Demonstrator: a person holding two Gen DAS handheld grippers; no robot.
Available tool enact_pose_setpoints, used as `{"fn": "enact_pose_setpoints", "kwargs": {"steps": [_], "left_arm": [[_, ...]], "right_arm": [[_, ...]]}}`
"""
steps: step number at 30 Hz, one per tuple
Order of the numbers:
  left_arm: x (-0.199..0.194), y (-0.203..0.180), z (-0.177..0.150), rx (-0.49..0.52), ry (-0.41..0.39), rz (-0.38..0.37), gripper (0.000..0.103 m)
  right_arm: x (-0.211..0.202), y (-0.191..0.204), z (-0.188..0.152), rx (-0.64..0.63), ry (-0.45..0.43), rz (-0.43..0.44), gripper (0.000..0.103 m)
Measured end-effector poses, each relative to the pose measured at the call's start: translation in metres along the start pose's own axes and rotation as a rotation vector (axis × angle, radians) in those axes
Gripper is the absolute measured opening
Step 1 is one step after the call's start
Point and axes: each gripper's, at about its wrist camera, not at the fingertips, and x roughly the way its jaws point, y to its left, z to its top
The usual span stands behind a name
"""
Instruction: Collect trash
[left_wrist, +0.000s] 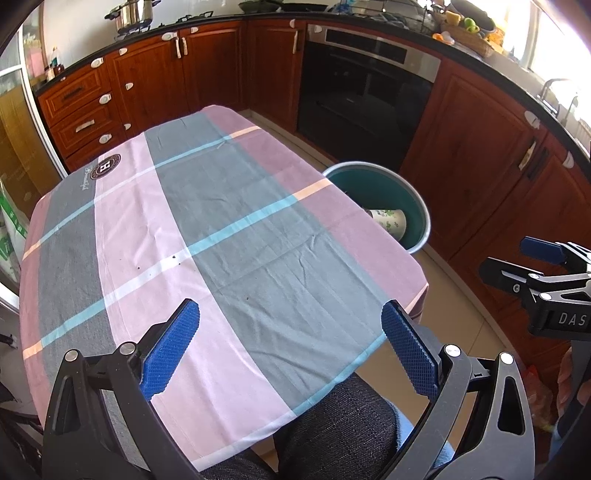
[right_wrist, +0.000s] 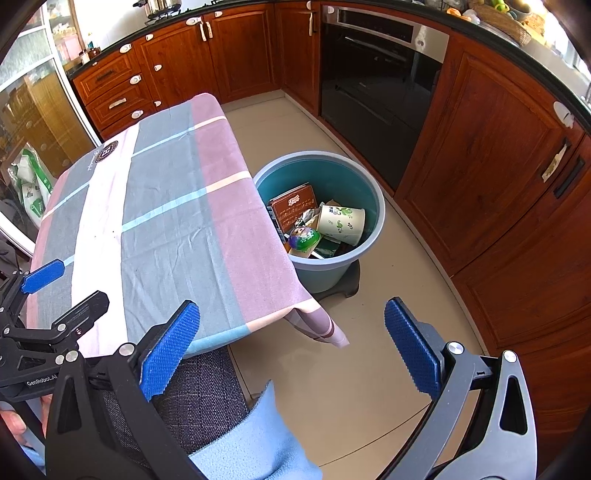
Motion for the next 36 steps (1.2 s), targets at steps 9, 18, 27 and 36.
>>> {"fn": "enact_pose_setpoints", "kwargs": {"steps": [9,18,27,36], "left_arm": [[-0.0004,-0.0004,0.0002,-0.002,0.0,0.002,0.099],[-0.0003,-0.0018,0.0,-0.001,0.006,0.005,0.099],[0.0011,0.0002,-0.0012,-0.012,0.035,0.009,0.099],[0.0042,0.0043,-0.0019,-0.028,0.059,-0.012,0.099]], "right_arm": [[-0.0004,0.0002,0.0003,-0.003,0.003,-0.006,0.096],[0.0022,-0.0012,-0.0001,-0.003,0.012,-0.013,0.096],[0.0016,-0.0011,0.0009,-0.006,0.007,-0.026,0.096],[-0.0012,-0.0033,0.0025,0.001,0.0,-0.041,0.096]]}}
